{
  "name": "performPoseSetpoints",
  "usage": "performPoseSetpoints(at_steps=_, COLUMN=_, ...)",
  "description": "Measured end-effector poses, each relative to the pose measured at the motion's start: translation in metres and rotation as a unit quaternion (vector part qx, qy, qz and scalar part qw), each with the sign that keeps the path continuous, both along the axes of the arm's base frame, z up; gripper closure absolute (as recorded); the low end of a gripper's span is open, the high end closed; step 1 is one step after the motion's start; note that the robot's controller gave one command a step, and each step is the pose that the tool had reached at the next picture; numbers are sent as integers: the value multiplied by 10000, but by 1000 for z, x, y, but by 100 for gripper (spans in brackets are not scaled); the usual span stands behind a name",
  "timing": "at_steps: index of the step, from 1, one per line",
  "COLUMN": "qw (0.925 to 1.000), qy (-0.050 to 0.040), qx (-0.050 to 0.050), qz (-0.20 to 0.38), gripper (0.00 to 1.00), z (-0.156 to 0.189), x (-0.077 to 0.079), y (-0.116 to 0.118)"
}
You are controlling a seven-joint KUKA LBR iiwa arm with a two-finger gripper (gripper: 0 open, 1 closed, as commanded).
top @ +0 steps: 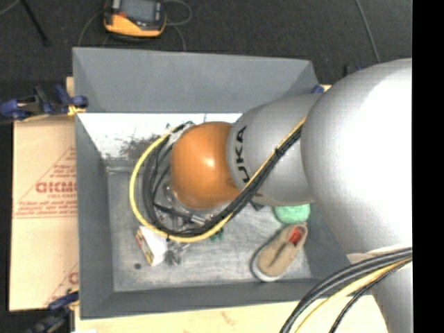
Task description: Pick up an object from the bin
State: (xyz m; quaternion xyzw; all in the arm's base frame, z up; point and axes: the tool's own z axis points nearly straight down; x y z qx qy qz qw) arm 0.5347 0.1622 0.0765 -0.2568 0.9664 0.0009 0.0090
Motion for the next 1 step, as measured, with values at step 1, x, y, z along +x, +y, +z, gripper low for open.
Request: performPoseSetpoints(at_steps=1, qw=9996, qy=64, qx=-25, qz=-275, gripper=100, z=139, x=8, y=-22)
